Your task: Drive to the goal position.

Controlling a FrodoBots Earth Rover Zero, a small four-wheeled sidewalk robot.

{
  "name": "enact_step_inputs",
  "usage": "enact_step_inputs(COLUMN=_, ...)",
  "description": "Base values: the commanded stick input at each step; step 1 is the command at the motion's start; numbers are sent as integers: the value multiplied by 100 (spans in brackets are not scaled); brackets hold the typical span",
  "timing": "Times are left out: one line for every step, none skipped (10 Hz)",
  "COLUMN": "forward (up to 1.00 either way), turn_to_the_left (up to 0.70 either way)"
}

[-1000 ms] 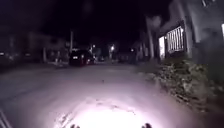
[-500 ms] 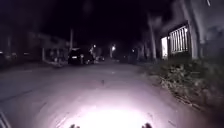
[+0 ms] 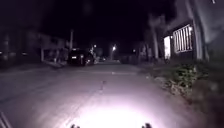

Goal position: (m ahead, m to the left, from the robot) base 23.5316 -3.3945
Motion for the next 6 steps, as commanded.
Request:
enact_step_inputs(forward=70, turn_to_the_left=0)
enact_step_inputs(forward=70, turn_to_the_left=0)
enact_step_inputs(forward=70, turn_to_the_left=-6)
enact_step_inputs(forward=70, turn_to_the_left=-18)
enact_step_inputs(forward=70, turn_to_the_left=-30)
enact_step_inputs(forward=70, turn_to_the_left=-35)
